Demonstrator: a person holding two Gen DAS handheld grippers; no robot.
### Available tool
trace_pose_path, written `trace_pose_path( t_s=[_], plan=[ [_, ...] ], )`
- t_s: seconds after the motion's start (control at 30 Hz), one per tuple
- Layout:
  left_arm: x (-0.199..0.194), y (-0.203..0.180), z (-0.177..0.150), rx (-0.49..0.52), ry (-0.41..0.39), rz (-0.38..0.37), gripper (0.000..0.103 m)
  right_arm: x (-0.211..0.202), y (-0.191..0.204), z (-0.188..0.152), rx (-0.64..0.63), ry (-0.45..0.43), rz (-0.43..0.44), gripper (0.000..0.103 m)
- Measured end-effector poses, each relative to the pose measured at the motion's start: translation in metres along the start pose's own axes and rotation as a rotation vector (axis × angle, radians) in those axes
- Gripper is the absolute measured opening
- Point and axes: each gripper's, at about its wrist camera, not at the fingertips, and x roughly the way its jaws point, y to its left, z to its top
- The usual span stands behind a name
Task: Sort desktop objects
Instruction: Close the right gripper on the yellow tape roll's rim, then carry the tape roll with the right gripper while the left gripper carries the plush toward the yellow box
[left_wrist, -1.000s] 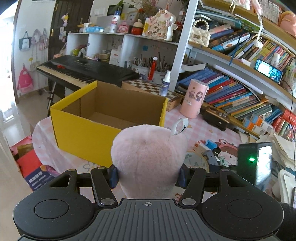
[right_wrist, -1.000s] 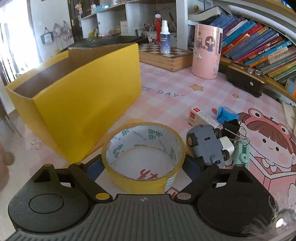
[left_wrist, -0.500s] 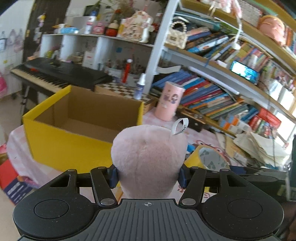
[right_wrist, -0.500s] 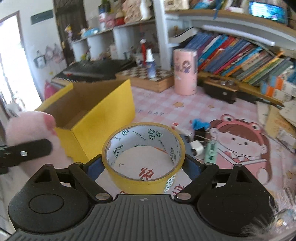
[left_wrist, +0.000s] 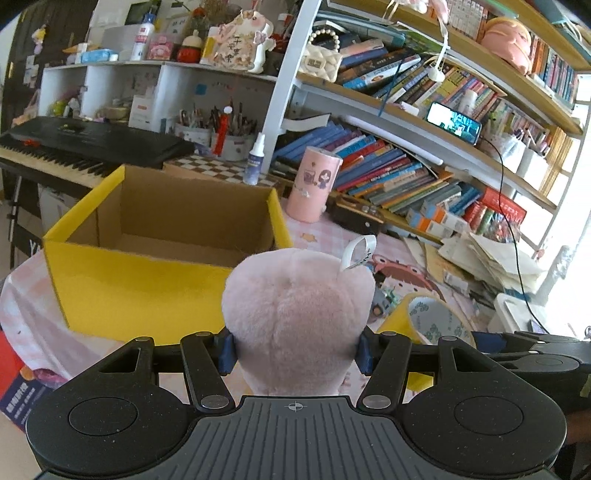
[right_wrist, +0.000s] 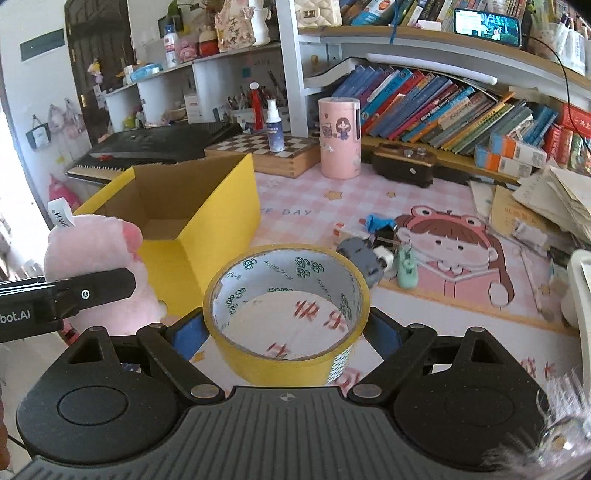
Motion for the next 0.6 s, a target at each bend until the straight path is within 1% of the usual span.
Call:
trace_pose_path(
  t_s=[0.13, 0.27, 0.6],
  plan=[
    [-0.010, 0.018, -0.007, -0.022, 0.030, -0.015, 0.059, -0.006, 0.021, -0.011, 0.007, 0.022, -0.009, 0.089],
    [-0.021, 0.033, -0.016, -0.024, 0.052, -0.021, 0.059, -0.011, 0.043, -0.023, 0.011, 0.046, -0.013, 0.089],
    [-0.056, 0.064, -0.033, -0.027, 0.065, -0.021, 0.059, -0.022, 0.092, -0.051, 0.021, 0.082, -0.001, 0.089]
  ],
)
